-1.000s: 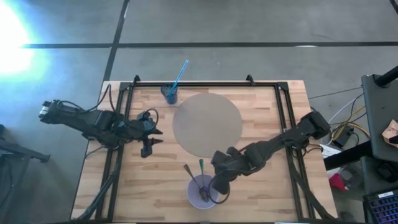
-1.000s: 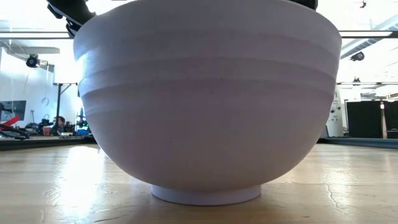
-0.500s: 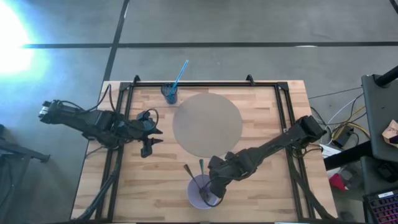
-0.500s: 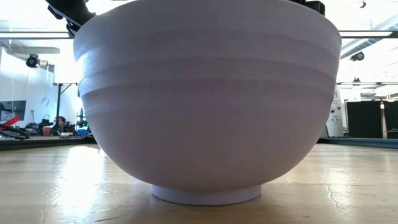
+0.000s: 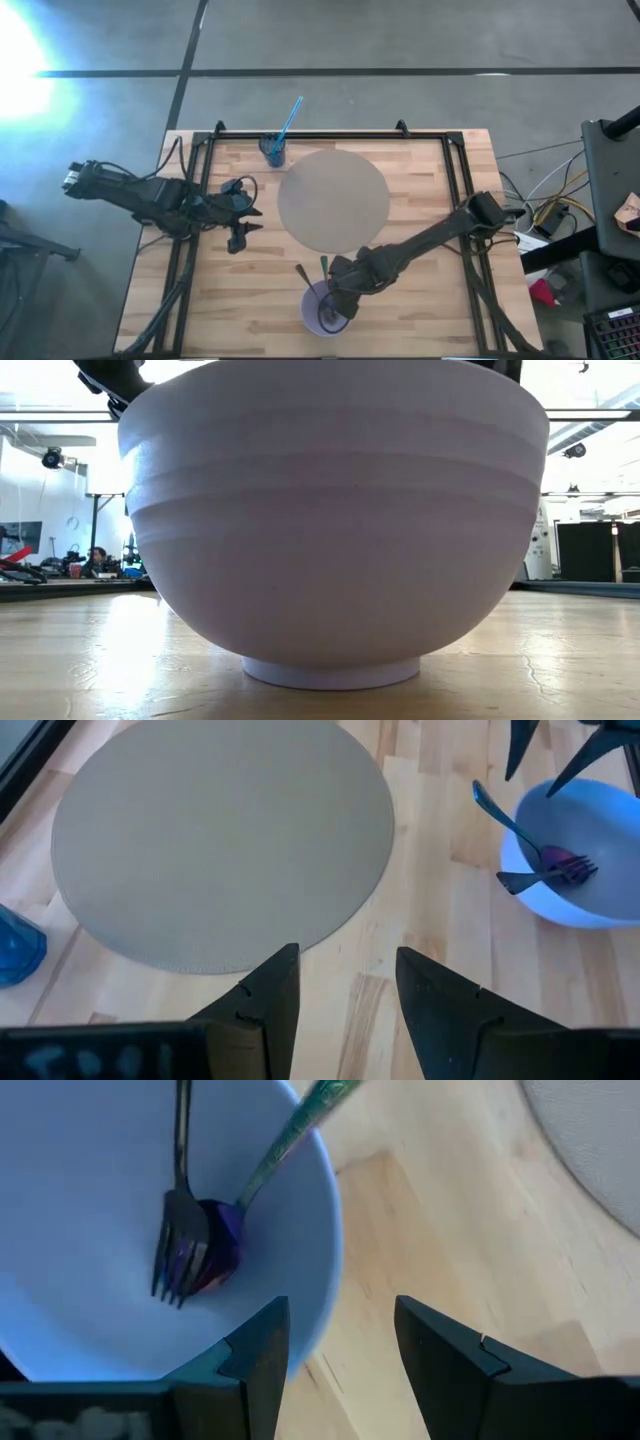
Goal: Pick & Place Utensil
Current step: Put the purple bowl with the utensils on the brown mat
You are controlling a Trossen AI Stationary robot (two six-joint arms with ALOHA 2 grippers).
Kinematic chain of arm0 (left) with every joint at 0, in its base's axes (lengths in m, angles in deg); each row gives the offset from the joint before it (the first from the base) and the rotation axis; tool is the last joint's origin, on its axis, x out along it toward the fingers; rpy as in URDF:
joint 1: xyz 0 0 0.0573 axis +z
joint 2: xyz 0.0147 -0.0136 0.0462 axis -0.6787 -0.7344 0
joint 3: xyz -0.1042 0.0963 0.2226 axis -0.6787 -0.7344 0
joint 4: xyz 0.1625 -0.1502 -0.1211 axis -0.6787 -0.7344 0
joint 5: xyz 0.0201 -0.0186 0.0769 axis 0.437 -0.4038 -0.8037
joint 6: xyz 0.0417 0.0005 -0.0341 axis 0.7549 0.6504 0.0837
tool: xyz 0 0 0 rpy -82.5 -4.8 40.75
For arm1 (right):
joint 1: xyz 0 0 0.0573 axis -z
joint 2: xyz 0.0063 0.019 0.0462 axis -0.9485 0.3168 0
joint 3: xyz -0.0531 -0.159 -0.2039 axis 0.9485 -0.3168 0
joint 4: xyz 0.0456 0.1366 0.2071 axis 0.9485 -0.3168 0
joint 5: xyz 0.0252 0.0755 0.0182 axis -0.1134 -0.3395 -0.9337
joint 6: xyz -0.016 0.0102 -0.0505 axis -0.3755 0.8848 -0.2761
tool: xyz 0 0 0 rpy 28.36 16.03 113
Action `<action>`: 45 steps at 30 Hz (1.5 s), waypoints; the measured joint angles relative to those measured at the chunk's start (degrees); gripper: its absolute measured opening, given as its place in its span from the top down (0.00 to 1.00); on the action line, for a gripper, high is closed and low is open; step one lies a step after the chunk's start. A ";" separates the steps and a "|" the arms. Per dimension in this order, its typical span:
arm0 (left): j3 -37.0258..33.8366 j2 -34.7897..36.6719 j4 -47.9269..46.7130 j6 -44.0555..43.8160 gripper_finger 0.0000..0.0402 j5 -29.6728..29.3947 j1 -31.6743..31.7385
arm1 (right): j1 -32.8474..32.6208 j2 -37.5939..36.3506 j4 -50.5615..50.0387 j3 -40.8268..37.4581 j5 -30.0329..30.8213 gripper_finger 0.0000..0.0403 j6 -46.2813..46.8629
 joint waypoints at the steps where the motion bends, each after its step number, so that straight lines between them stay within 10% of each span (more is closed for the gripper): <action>1: -0.02 0.00 -0.12 -0.02 0.61 -0.02 0.00 | 0.12 0.29 0.12 0.19 -0.29 0.56 -0.24; 30: -0.02 0.02 -0.32 -0.09 0.61 -0.02 -0.02 | 1.67 1.19 5.33 -2.91 -0.34 0.69 -1.94; 45: -0.02 0.02 -0.32 -0.04 0.61 -0.02 -0.01 | 1.60 1.19 5.53 -2.91 -0.32 0.95 -2.15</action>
